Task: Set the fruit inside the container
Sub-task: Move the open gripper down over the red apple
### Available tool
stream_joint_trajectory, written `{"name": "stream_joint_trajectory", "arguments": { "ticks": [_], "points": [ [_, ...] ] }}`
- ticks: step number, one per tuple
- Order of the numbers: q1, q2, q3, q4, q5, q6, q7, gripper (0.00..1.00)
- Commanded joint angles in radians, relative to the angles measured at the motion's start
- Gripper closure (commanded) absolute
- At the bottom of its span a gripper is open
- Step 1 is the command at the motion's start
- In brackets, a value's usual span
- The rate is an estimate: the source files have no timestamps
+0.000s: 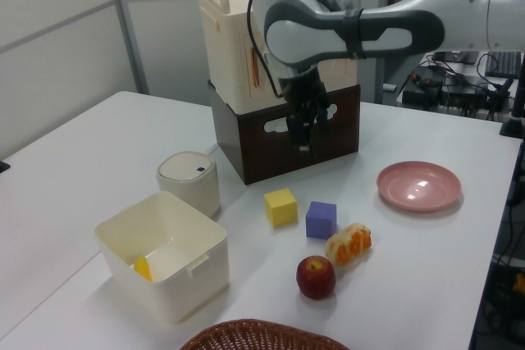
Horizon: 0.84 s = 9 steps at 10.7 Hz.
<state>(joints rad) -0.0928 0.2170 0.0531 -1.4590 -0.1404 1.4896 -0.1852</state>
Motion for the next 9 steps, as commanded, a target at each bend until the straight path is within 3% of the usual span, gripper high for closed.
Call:
{"name": "stream_joint_trajectory", "arguments": {
  "ticks": [1, 9],
  "points": [
    [0.059, -0.001, -0.006, -0.047, 0.007, -0.032, -0.008, 0.00],
    [0.223, 0.175, -0.007, -0.076, -0.004, -0.091, 0.022, 0.00]
  ]
}}
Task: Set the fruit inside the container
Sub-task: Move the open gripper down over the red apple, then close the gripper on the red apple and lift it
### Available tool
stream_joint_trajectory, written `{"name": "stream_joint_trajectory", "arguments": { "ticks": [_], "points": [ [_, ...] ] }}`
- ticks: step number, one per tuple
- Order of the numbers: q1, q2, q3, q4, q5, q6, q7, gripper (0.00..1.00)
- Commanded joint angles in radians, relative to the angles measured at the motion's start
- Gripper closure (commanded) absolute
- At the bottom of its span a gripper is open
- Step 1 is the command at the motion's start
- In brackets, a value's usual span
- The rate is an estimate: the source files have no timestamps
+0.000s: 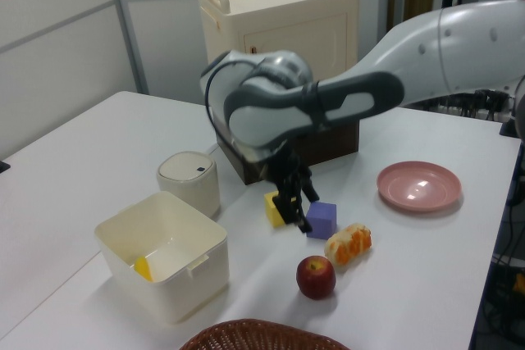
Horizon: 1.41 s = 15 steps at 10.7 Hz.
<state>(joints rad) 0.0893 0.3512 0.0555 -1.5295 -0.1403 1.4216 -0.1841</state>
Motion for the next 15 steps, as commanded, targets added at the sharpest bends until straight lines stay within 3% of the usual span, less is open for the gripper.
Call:
{"name": "stream_joint_trajectory", "arguments": {
  "ticks": [1, 8, 10, 12, 13, 15],
  "points": [
    [0.050, 0.069, -0.011, -0.009, -0.008, -0.023, 0.024, 0.00],
    [0.089, 0.169, -0.011, -0.023, -0.039, -0.012, 0.037, 0.00],
    [0.092, 0.170, -0.011, -0.020, -0.087, -0.010, 0.061, 0.45],
    [0.092, 0.167, -0.011, -0.015, -0.088, -0.013, 0.060, 0.89],
    [0.090, 0.163, -0.012, -0.012, -0.088, -0.016, 0.060, 0.95],
    [0.086, 0.132, -0.013, 0.047, -0.072, -0.039, 0.060, 0.95]
  ]
}}
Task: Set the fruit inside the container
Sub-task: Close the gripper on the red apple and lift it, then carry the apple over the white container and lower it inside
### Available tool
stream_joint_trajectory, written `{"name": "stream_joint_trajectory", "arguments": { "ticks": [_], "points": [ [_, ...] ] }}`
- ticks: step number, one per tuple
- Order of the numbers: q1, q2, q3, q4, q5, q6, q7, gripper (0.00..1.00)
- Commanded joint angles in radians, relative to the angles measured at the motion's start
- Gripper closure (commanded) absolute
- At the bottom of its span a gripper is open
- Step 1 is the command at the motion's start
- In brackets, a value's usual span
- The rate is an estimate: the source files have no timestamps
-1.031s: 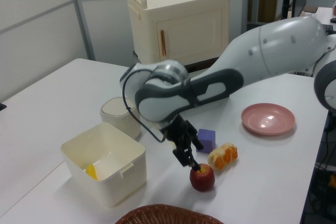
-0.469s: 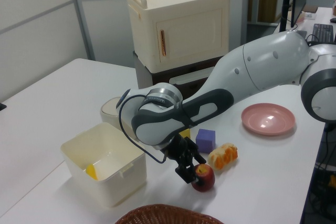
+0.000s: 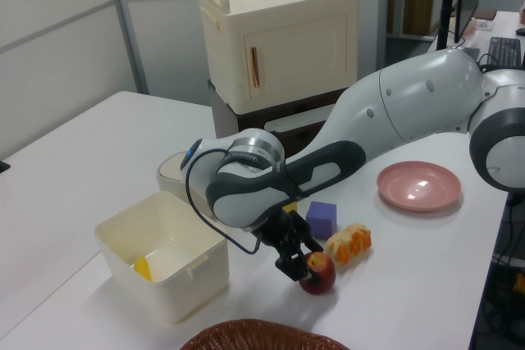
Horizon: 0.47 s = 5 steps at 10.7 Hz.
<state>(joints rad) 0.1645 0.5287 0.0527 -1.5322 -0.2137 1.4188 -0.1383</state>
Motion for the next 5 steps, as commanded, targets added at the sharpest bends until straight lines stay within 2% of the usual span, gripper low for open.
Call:
{"name": "stream_joint_trajectory", "arguments": {
  "ticks": [1, 3, 5],
  "points": [
    [0.009, -0.067, -0.010, 0.090, 0.010, -0.050, 0.022, 0.95],
    [-0.008, -0.096, -0.025, 0.157, 0.101, -0.043, 0.052, 0.95],
    [-0.013, -0.096, -0.017, 0.237, 0.125, -0.020, 0.116, 0.95]
  ]
}}
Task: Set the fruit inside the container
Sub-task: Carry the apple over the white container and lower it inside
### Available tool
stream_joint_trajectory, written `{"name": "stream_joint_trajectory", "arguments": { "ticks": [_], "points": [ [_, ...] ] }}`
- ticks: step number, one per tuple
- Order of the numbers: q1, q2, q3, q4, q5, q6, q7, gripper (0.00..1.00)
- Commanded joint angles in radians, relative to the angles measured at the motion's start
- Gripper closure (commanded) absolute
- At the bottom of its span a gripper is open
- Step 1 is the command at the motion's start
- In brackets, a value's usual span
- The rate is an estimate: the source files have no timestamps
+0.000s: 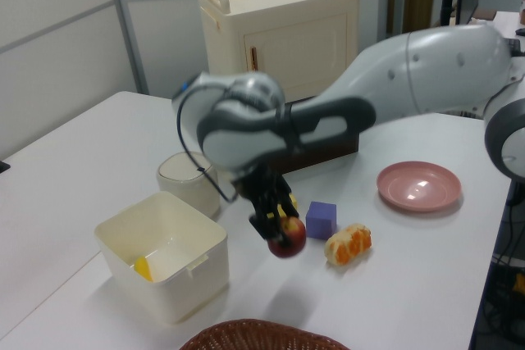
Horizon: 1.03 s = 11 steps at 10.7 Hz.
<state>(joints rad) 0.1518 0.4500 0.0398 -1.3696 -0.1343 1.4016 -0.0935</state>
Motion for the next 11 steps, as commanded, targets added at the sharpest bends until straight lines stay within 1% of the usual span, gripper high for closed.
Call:
{"name": "stream_joint_trajectory", "arguments": {
  "ticks": [1, 2, 3, 4, 5, 6, 7, 8, 11],
  "points": [
    [0.000, -0.022, -0.001, 0.089, 0.071, 0.060, 0.140, 0.94],
    [0.002, -0.022, 0.003, 0.089, 0.094, 0.170, 0.246, 0.93],
    [0.005, -0.020, 0.003, 0.081, 0.107, 0.313, 0.355, 0.92],
    [0.009, -0.011, 0.005, 0.070, 0.108, 0.433, 0.447, 0.90],
    [0.017, -0.005, 0.006, 0.057, 0.108, 0.511, 0.515, 0.89],
    [0.029, -0.004, 0.005, 0.055, 0.110, 0.574, 0.575, 0.74],
    [0.032, -0.002, 0.005, 0.053, 0.102, 0.598, 0.628, 0.27],
    [0.034, 0.001, 0.005, 0.053, 0.098, 0.599, 0.638, 0.00],
    [0.046, 0.009, 0.005, 0.046, 0.091, 0.596, 0.633, 0.00]
  ]
}}
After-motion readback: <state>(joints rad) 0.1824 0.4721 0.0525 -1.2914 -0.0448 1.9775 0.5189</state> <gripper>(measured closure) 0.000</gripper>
